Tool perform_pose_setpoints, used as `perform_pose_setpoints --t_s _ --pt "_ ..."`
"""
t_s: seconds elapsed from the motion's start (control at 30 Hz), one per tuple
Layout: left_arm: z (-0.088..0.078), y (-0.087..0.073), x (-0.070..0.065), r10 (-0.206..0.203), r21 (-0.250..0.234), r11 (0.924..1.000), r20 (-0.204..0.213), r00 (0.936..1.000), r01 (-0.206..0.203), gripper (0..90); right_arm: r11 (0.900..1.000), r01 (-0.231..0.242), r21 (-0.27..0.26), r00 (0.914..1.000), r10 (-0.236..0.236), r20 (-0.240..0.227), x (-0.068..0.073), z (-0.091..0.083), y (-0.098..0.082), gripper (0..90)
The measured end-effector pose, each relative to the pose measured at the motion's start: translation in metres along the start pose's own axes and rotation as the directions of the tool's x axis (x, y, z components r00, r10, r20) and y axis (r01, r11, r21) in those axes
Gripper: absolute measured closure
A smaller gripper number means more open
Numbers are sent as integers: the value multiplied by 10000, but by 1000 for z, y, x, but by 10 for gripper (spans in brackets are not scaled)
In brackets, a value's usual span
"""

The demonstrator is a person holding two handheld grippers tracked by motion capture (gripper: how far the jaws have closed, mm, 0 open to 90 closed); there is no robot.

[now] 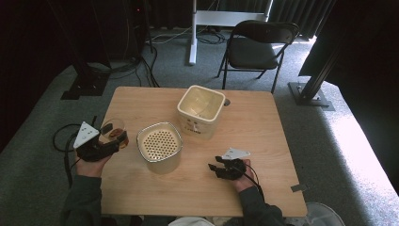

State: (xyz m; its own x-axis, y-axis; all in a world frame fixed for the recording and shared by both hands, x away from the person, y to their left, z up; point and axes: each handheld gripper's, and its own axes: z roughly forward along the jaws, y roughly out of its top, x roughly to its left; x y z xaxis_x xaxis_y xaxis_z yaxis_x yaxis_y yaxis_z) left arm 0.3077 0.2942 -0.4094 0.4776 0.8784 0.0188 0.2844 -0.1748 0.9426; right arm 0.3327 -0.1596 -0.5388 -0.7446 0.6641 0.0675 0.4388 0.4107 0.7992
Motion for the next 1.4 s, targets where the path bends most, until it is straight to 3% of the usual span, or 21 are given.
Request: perform_pose_setpoints --t_s 0.07,0.17,0.27,0.37,0.83,1.0,1.03,1.07,1.17,1.3,1.4 --pt "0 -1 -2 107 -2 9999 73 9999 -107 359 10000 -2 -24 10000 1 -21 0 0 0 513" --pt "4 0 0 13 202 9998 -190 9998 -9 359 10000 -1 17 10000 1 -9 -1 1 0 512" --pt "0 -3 -2 181 89 9998 7 9998 -181 359 10000 45 -23 10000 -45 -29 0 0 0 513" --pt "-1 -3 1 104 190 9998 -161 9998 -101 359 10000 5 -8 10000 -5 -34 -1 1 0 513" --pt "2 -4 5 5 237 9997 -224 9997 0 358 10000 29 8 10000 -29 -50 0 1 0 513" --pt "1 -6 1 287 291 9992 -85 9996 -284 358 10000 -36 -27 10000 36 -45 -1 0 0 513" --pt "2 -5 6 -3 324 9995 -260 9997 11 358 10000 -60 -38 10000 60 -38 -1 0 0 513" --pt "1 -4 6 -1 236 9997 -178 9998 5 359 10000 -44 -39 10000 44 -36 -1 -1 0 513" --pt "0 -1 1 318 188 9993 -160 9994 -315 359 10000 -23 -58 10000 23 -41 0 -1 0 513" --pt "3 3 3 235 134 9996 -229 9995 -232 359 10000 -33 -33 10000 33 -26 -1 0 0 513" --pt "7 7 0 461 158 9988 -412 9981 -455 359 10000 -30 -42 10000 30 -14 -1 0 0 513"
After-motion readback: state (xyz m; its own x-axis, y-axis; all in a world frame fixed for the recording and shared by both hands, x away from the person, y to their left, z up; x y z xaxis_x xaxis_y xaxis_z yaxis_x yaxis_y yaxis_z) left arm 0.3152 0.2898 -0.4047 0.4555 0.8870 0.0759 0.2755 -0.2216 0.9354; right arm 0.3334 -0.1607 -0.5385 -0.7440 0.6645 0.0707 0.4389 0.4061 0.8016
